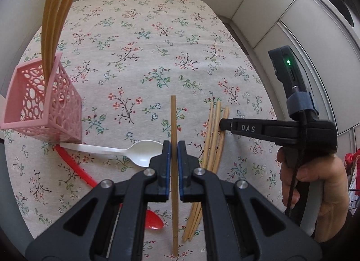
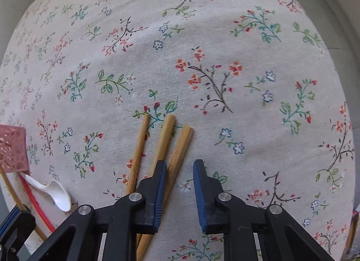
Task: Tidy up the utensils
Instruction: 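Hold the chopstick in the left tool while the right tool grasps another chopstick, then lift both chopsticks, carry them over the pink holder and lower them in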
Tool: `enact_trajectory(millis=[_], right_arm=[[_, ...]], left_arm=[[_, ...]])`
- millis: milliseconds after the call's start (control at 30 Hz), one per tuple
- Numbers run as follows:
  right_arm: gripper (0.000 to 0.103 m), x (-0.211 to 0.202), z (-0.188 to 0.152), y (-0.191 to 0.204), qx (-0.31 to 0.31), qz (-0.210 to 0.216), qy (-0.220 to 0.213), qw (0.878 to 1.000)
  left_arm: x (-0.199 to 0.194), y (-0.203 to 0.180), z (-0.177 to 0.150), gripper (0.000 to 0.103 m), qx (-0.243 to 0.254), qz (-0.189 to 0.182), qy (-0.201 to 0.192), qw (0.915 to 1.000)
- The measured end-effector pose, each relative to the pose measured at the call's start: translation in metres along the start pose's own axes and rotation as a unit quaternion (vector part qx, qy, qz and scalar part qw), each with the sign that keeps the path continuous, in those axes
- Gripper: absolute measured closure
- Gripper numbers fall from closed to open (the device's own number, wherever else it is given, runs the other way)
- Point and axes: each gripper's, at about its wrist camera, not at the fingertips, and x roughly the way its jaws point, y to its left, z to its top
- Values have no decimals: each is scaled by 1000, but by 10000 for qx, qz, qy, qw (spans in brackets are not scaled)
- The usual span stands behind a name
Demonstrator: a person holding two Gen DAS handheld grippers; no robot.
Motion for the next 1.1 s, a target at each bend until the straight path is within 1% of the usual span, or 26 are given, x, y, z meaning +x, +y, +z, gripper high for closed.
enact_trajectory(millis=[100,167,200,233,267,333,367,500,567,733,833,1100], right_arm=[[80,2,0,15,-271,-383,-95,9989],[80,3,0,22,-386,-502,-166,9979],[82,3,0,22,-418,-501,-215,9976],[87,2,0,22,-423,-484,-260,9976],[88,2,-1,20,-423,-428,-283,9978],[94,1,-1,13,-397,-280,-341,9982],[96,-1,-1,6,-372,-190,-356,9985],[96,-3,-1,-13,-148,263,-405,9987],[96,-10,-2,-21,-107,386,-473,9981],[96,-43,-12,-34,-25,682,-853,9940],[96,-64,-22,-35,-10,867,-1088,9903],[96,-127,-51,-37,-322,1144,-1893,9747]], left_arm=[[1,0,-2,96,41,62,17,10000],[4,1,-4,96,49,115,45,9999],[5,2,-5,96,41,134,47,9999],[6,3,-6,96,35,170,57,9998],[7,4,-6,96,34,205,64,9998],[9,4,-7,96,38,281,51,9996],[10,4,-7,96,37,305,32,9995],[7,4,-8,96,24,381,-80,9992],[3,3,-8,96,17,446,-181,9988],[-15,2,-10,97,37,557,-493,9972],[-28,3,-9,96,33,583,-723,9957],[-70,-3,-13,96,137,583,-1344,9891]])
